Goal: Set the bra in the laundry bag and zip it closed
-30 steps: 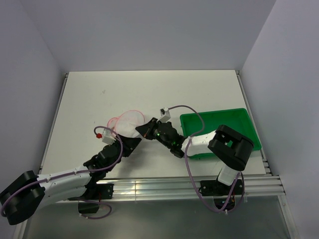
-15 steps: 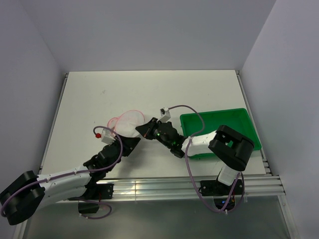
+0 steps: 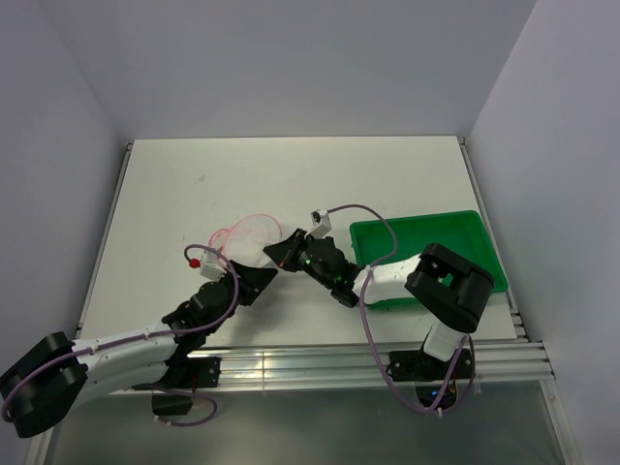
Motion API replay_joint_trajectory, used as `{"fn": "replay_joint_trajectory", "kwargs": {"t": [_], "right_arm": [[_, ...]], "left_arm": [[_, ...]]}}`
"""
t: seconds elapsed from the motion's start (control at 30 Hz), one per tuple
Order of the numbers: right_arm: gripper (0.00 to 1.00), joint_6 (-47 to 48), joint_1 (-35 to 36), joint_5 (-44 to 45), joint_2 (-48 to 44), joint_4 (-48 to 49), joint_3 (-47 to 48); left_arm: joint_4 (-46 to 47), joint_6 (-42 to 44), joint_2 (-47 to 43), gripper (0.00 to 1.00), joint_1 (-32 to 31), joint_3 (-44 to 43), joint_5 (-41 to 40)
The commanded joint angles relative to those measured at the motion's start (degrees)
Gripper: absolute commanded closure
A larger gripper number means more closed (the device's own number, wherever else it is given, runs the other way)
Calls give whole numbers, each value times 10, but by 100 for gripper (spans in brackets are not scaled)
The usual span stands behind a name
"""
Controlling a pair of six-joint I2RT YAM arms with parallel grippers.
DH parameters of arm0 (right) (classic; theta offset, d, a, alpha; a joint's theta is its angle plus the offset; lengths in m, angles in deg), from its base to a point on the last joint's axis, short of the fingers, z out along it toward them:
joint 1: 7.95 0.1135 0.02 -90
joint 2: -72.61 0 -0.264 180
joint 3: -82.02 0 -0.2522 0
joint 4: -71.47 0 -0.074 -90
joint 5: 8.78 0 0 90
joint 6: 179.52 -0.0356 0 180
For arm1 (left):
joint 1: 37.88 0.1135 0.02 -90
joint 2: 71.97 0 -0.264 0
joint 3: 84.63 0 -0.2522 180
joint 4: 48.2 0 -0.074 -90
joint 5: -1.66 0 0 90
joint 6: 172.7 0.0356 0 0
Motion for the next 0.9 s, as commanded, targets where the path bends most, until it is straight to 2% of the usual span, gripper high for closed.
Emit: {"fn": "replay_joint_trajectory", "kwargs": {"t": [0.0,0.4,0.53,0.63,0.87], "right_arm": [[100,16,5,18,-13,-1,0],[100,19,5,16,-22,-1,-2],[100,17,5,12,-19,4,-4],[100,16,4,11,-18,6,-6],[100,14,5,10,-17,11,-12]], "left_arm": [[30,-11,-9,52,-2,-1,19],[-3,16,-10,54,-1,-25,-20],[0,21,-5,58,-1,-27,-32],[7,29,-1,64,-1,-28,-46],[21,37,6,63,-1,-25,-74]]}}
